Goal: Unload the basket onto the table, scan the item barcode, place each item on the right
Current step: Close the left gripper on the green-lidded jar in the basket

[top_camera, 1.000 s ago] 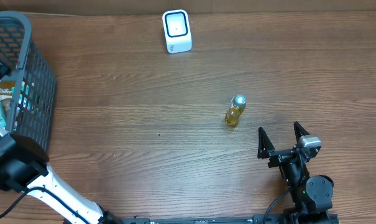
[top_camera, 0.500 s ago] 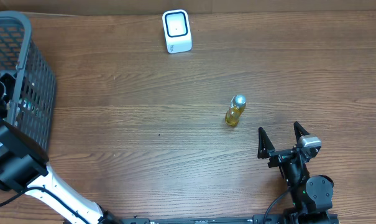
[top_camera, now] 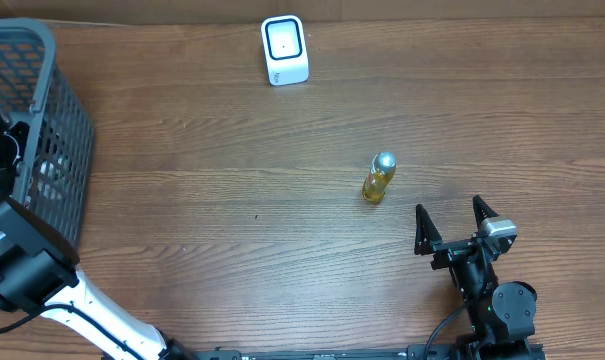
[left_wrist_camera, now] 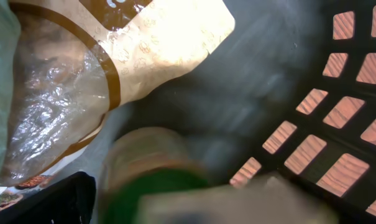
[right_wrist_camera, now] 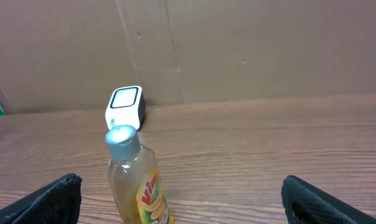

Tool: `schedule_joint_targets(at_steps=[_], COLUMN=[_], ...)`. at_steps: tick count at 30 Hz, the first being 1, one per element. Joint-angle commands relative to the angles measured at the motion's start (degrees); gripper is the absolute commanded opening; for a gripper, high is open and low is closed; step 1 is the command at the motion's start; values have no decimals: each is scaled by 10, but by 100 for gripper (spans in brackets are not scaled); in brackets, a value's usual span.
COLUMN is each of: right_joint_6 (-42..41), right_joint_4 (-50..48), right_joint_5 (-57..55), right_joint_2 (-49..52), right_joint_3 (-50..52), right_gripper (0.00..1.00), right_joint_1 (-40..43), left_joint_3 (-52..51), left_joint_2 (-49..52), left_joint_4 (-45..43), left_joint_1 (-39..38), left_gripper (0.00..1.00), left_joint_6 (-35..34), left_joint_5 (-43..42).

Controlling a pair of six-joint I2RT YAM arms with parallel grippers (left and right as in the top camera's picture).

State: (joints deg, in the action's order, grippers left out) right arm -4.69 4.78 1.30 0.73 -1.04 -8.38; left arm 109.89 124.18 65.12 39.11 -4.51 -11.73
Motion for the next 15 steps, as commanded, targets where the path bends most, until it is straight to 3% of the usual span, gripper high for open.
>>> schedule_joint_targets(at_steps=[1,15], right_joint_6=[0,0], right_joint_4=[-1,-1], right_joint_5=[3,3], right_joint_2=[-6,-6], right_joint_3=[6,6], right_gripper=[100,100], right_joint_1=[-1,-1], left_joint_3=[-9,9], left_joint_2=[2,2], left_joint_4=[7,43], left_joint_1=[-4,6], left_gripper=[100,100], left_joint_6=[17,13], left_joint_5=[-12,7])
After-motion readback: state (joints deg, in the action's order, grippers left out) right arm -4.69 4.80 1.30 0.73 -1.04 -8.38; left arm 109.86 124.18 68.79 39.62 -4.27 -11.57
